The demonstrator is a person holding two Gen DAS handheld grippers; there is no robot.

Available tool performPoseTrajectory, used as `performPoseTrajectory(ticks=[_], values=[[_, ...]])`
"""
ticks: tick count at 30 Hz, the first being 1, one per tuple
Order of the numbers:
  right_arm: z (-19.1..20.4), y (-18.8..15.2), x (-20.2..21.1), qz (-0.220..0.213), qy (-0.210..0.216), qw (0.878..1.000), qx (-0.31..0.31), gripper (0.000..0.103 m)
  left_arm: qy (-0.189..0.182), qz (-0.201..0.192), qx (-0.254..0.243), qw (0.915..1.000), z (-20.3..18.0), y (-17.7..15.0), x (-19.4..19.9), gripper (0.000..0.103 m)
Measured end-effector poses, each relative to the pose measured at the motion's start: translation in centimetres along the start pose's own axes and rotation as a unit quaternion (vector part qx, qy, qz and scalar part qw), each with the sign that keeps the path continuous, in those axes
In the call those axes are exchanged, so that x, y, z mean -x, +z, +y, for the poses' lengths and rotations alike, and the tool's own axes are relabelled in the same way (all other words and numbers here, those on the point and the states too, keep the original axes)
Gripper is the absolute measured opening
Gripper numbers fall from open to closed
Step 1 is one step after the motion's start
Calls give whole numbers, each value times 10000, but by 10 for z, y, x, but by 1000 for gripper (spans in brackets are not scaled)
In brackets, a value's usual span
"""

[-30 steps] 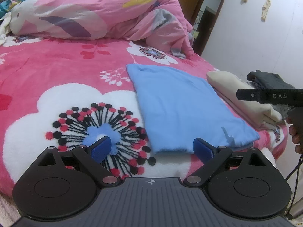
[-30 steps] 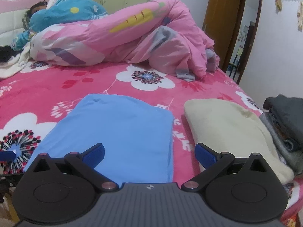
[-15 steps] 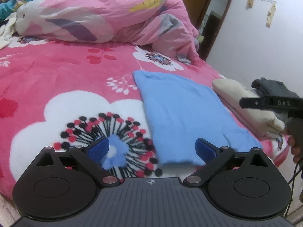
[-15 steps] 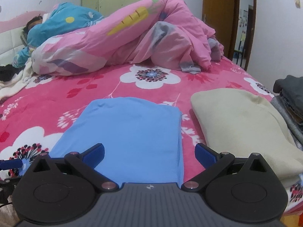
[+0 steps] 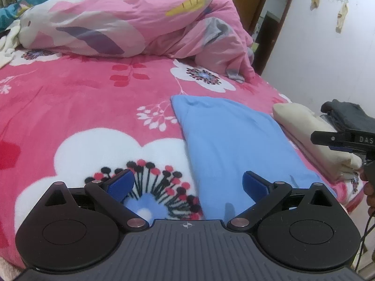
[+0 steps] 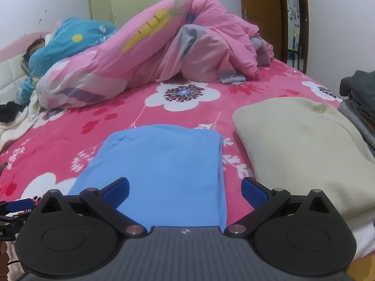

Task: Fold clothes

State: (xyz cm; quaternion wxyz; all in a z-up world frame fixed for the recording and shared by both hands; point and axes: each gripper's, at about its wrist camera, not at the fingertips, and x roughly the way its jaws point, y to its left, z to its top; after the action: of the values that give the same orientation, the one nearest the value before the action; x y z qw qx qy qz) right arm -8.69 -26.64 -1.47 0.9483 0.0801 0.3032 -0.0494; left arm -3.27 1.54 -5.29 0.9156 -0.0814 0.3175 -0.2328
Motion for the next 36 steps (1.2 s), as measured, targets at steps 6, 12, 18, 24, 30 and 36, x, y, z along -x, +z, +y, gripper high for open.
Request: performPoseTrajectory(ticks=[6, 12, 18, 24, 30, 36], values=[[-7, 1, -4, -4, 9, 9999, -124, 103, 4, 43, -49, 10000, -2, 7, -11, 100], [-13, 0, -9, 3, 20, 9997, -250, 103, -10, 112, -166, 9998, -7, 12, -21, 100], [-21, 2, -15, -15, 89, 9993, -373, 103, 16, 114, -184, 9998, -11, 13, -29, 100], [-26, 10, -22, -125, 26, 9991, -412, 103, -95, 167, -237, 9995, -16, 17, -42, 99], [-22, 17, -36, -108, -25, 9997, -238, 103, -189, 210, -315, 9991, -22, 21, -52, 97], [-7, 25, -43, -177, 168, 9997, -34, 103, -212, 215, -309, 9991, -23, 19, -53, 96]])
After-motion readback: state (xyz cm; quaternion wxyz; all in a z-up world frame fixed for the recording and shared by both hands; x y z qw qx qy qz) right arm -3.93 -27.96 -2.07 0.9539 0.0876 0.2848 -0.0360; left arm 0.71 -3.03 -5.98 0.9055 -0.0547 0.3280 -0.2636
